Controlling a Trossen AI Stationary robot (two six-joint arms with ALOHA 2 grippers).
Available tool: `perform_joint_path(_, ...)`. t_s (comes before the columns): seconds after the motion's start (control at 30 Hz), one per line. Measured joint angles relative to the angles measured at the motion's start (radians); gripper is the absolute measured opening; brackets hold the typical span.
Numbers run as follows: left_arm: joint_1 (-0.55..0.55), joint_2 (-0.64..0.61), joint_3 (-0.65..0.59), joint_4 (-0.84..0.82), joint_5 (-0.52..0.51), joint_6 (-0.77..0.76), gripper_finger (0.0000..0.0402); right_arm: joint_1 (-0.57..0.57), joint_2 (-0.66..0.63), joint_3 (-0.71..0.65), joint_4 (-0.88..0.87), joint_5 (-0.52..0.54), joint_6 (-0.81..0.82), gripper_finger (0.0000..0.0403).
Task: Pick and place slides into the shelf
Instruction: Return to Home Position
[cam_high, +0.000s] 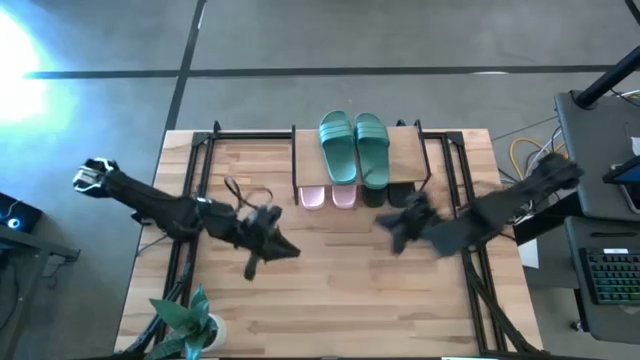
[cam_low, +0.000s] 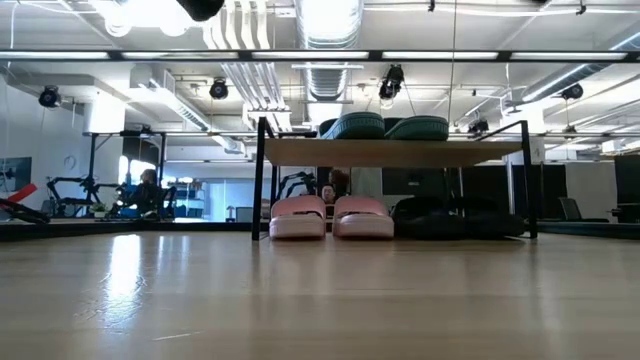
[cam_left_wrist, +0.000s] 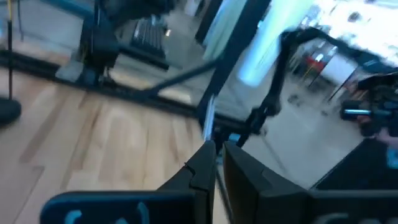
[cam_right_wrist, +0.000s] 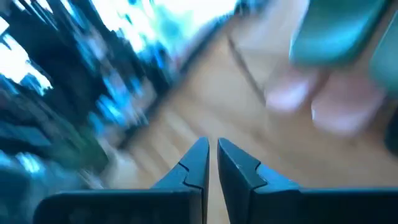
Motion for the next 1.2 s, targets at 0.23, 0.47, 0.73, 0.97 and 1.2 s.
perform_joint_path(0.23,0.053,-0.147,-0.011,-0.054,0.051,-0.056,0.0015,0.152,-0.168,-0.003,0.187,0.402,-0.407,0.0027)
perform_joint_path(0.47,0.055,-0.269,-0.021,-0.293,0.077,0.0,0.0015,0.066,-0.143,-0.124,0.392,0.011,-0.444,0.0027)
perform_joint_path(0.73,0.083,-0.381,-0.079,-0.337,0.102,0.045,0.0015,-0.152,0.184,-0.504,1.703,-0.435,-0.762,0.0027)
perform_joint_path(0.97,0.439,-0.45,-0.098,-0.329,0.071,0.072,0.0015,-0.466,-0.057,-0.688,1.564,-0.706,-0.66,0.0027)
perform_joint_path(1.2,0.69,-0.526,-0.098,-0.339,0.189,0.079,0.0015,-0.582,-0.453,-0.592,0.765,-0.737,-0.679,0.0027)
